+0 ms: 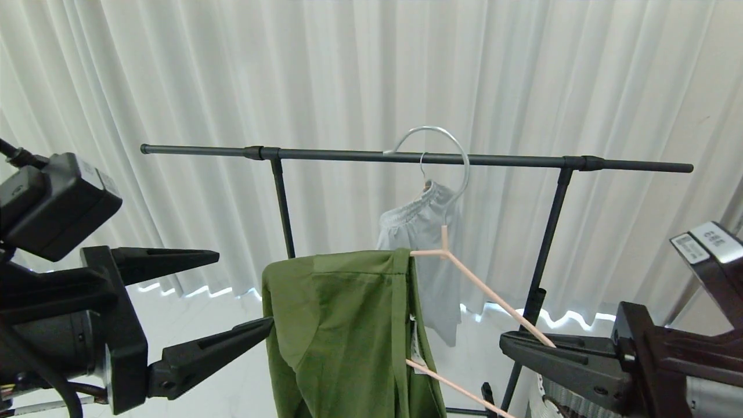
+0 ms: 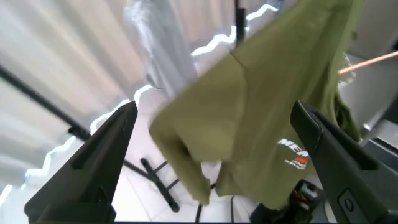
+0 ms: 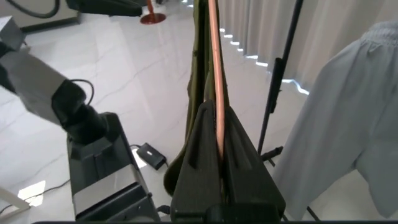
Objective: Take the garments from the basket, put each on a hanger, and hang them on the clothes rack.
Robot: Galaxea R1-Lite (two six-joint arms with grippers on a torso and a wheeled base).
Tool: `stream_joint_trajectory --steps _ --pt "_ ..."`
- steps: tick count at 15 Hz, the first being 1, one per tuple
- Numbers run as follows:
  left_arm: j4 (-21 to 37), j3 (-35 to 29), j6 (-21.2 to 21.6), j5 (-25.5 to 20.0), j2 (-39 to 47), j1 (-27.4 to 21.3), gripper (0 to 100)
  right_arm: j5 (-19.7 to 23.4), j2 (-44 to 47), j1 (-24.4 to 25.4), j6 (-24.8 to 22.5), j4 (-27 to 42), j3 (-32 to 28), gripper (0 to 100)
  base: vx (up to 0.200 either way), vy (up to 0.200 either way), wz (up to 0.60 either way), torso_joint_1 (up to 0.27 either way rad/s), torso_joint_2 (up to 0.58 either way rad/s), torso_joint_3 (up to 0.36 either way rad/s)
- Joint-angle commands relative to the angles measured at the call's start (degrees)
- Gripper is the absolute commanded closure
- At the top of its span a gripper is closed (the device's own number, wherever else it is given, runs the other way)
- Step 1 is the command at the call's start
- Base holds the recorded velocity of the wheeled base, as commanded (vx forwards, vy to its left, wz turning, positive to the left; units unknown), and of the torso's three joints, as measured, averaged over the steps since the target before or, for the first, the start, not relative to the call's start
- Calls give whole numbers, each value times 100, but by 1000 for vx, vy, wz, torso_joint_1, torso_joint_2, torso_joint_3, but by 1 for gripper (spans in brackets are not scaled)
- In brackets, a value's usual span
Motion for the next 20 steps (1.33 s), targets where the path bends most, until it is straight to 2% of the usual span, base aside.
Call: stream_joint_trajectory --steps 1,3,5,7,9,11,12,14,17,20 --pt "6 20 78 -199 39 -3 0 96 -273 127 -78 -38 256 100 0 0 0 0 0 0" --pt "6 187 280 -621 65 -20 0 245 -457 329 -174 -126 555 100 0 0 0 0 0 0" --pt "-3 398 456 -937 39 -363 0 280 -589 408 -174 -135 696 100 0 0 0 0 0 0" --pt "-3 513 403 -946 65 -1075 0 482 -651 549 -253 -135 775 100 0 0 0 0 0 0" --pt "-3 574 386 -946 136 -1382 0 535 -633 839 -350 -126 854 100 0 0 0 0 0 0" --pt "-29 644 386 -963 118 -1479 0 553 -633 900 -359 -135 881 100 0 0 0 0 0 0" --pt "-29 776 386 -990 65 -1769 0 562 -633 979 -359 -135 881 100 0 0 0 0 0 0" --pt "-38 873 377 -1025 48 -1866 0 579 -624 1137 -359 -135 854 100 0 0 0 0 0 0" --pt "-38 873 386 -1447 145 -1866 0 579 -607 1252 -359 -143 837 100 0 0 0 0 0 0" --pt "-117 873 386 -1456 180 -1875 0 588 -607 1304 -350 -161 837 100 0 0 0 0 0 0"
